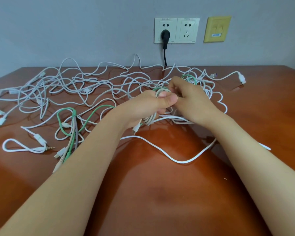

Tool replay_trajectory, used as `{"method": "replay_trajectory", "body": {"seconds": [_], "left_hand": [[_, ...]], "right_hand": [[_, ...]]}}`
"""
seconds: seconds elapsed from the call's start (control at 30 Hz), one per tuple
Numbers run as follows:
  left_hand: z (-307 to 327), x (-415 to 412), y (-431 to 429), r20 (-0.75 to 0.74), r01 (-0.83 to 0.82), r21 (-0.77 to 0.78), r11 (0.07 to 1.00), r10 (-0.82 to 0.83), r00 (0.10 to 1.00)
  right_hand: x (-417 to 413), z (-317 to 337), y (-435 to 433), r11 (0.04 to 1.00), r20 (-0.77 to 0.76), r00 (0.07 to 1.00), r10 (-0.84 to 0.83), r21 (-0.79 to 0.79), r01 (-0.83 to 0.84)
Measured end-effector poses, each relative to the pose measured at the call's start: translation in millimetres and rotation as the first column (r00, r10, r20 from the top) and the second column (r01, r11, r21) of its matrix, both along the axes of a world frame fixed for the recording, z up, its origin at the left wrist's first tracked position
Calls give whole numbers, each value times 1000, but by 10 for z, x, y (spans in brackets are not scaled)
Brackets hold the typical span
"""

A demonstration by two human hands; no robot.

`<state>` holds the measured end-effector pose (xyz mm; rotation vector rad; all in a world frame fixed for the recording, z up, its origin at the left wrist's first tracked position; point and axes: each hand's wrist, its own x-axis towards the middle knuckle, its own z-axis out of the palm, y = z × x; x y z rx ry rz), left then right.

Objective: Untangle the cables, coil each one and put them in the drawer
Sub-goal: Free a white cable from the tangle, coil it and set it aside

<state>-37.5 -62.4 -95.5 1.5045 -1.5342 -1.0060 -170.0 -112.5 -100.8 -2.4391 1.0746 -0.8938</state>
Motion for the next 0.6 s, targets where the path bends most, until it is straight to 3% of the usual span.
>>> {"method": "replay_trajectory", "body": {"seconds": [0.17,0.37,0.6], "left_hand": [[23,21,30,-37,23,13,1000,-22,999],[41,-5,7,-195,-85,5,996,85,977],[33,0,-54,-249,-212,-48,976,194,949]], "right_hand": [[3,17,-14,997,142,988,58,36,-64],[43,36,11,998,79,997,4,-58,1],[65,63,39,967,15,998,-62,-248,64]]}}
